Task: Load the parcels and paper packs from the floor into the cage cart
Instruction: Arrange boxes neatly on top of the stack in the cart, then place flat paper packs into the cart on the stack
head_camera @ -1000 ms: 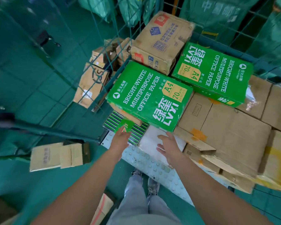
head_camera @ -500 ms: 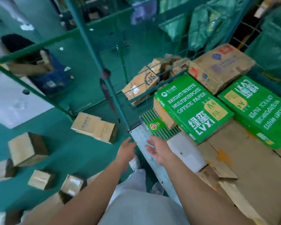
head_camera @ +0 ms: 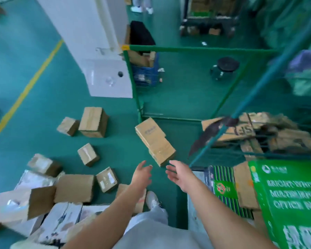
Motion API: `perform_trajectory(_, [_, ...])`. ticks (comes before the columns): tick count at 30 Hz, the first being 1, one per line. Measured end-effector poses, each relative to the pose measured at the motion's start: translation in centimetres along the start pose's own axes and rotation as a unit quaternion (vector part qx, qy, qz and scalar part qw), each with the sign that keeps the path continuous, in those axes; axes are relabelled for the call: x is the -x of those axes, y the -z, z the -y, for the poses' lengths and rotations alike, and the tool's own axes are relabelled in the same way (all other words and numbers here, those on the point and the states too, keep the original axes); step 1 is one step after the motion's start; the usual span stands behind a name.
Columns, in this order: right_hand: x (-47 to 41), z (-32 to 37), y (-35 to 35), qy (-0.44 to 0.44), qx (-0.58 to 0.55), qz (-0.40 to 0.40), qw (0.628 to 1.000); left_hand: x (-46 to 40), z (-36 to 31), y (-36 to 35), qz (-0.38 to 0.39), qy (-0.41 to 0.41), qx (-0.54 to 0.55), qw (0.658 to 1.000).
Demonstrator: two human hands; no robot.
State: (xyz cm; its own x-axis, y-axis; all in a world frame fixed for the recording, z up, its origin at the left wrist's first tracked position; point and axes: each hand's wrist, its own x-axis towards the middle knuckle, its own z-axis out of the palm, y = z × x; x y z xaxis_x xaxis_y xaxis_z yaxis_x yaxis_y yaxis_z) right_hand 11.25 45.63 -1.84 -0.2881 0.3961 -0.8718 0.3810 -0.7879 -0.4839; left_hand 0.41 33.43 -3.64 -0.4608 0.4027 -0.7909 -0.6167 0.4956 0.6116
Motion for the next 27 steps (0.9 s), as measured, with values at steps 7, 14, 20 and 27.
perform_trajectory(7, [-3.9, 6.0, -10.8, 0.008, 0.098, 0.054, 0.994, -4.1, -6.7, 7.5, -0.079, 0.017, 0.093, 0.992])
perform_trajectory(14, [-5.1, 8.1, -20.6, -0.001, 0.217, 0.123, 0.968, -5.8, -8.0, 14.1, -0.178, -0.001, 0.208, 0.962])
perform_trajectory(20, [-7.5, 9.3, -28.1, -0.019, 0.331, 0.175, 0.927, -7.0, -8.3, 18.5, -0.240, 0.005, 0.335, 0.911])
perform_trajectory(27, [-10.4, 11.6, -38.7, -0.038, 0.473, 0.261, 0.841, -8.6, -11.8, 23.3, -0.358, 0.002, 0.450, 0.818])
